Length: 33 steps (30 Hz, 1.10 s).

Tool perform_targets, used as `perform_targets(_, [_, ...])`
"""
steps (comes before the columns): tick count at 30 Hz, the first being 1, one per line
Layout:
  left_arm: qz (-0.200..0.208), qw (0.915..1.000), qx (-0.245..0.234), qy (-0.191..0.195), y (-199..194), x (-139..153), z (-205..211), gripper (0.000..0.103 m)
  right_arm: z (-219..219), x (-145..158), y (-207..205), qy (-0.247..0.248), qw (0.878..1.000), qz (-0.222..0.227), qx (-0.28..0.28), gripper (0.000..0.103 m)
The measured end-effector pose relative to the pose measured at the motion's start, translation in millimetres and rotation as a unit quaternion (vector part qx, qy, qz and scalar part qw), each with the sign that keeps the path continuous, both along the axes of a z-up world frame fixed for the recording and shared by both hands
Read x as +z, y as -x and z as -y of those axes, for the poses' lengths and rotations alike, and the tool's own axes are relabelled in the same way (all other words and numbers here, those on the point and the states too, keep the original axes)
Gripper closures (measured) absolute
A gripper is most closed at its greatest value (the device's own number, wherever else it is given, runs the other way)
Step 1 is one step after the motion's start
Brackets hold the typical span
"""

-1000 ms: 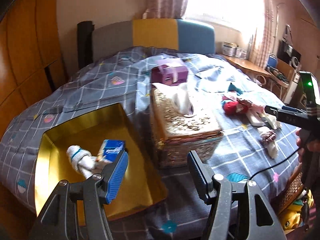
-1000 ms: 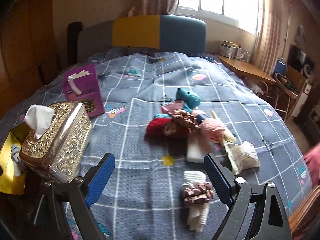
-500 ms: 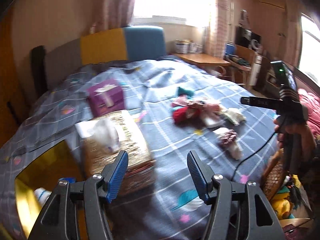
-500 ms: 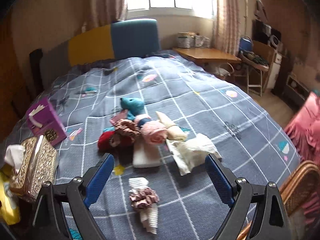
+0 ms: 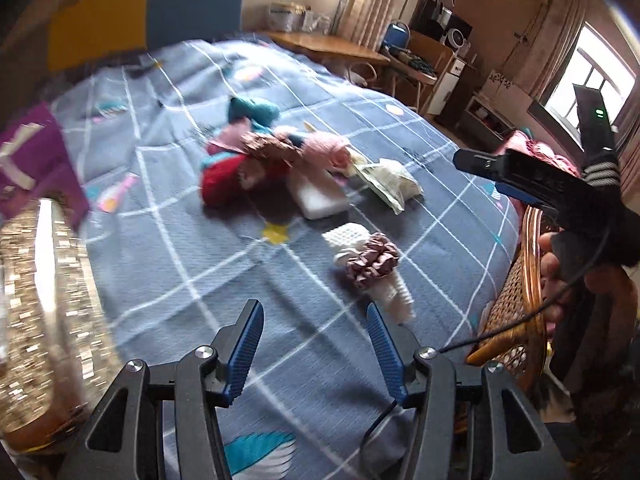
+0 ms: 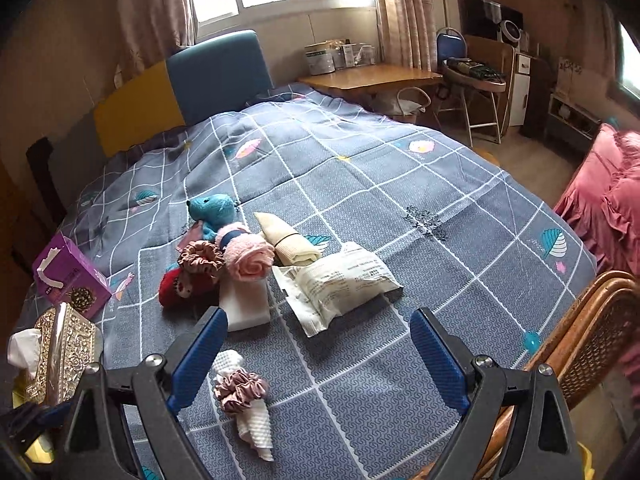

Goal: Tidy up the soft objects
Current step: 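Grasp the white crochet piece with pink scrunchie with left while right grasps the white paper package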

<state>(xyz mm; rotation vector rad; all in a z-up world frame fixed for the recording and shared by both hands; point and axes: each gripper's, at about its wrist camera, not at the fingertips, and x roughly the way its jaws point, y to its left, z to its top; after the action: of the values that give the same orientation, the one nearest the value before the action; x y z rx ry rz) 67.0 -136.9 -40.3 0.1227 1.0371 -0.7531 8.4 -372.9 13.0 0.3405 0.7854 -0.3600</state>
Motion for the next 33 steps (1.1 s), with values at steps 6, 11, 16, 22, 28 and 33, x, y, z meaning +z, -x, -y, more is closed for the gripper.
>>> perform_targets(6, [-0.056,0.9981,-0.014,0.022,-19.4,-23.0,52.5,0.047,28.2,-1.0,6.0,-0.016,1.000,-0.007,-0.024,0.010])
perform_targets(11, [-0.072,0.9972,-0.021,-0.002,-27.0,-40.7,90.0,0.042,51.4,-3.6,1.8,-0.030,0.999,-0.020,-0.039,0.009])
perform_targets(16, [-0.101,0.9948,-0.007,-0.006,-36.1,-64.8,92.0,0.057,72.4,-19.1,-21.8,-0.134,0.990,-0.049,-0.023,0.007])
perform_targets(22, [-0.073,0.9968,-0.023,0.024,-24.1,-61.7,71.7,0.071,81.0,-58.9,-54.0,-0.240,0.965,-0.074,-0.070,0.007])
perform_targets(28, [-0.012,0.9995,-0.020,0.019,-7.9,-46.4,49.9,0.071,93.1,-100.9,-76.2,-0.308,0.932,-0.081,-0.170,0.007])
perform_targets(33, [-0.011,0.9999,0.000,0.012,-5.3,-46.1,32.5,0.071,92.3,-107.0,-97.2,-0.276,0.937,-0.087,-0.198,0.006])
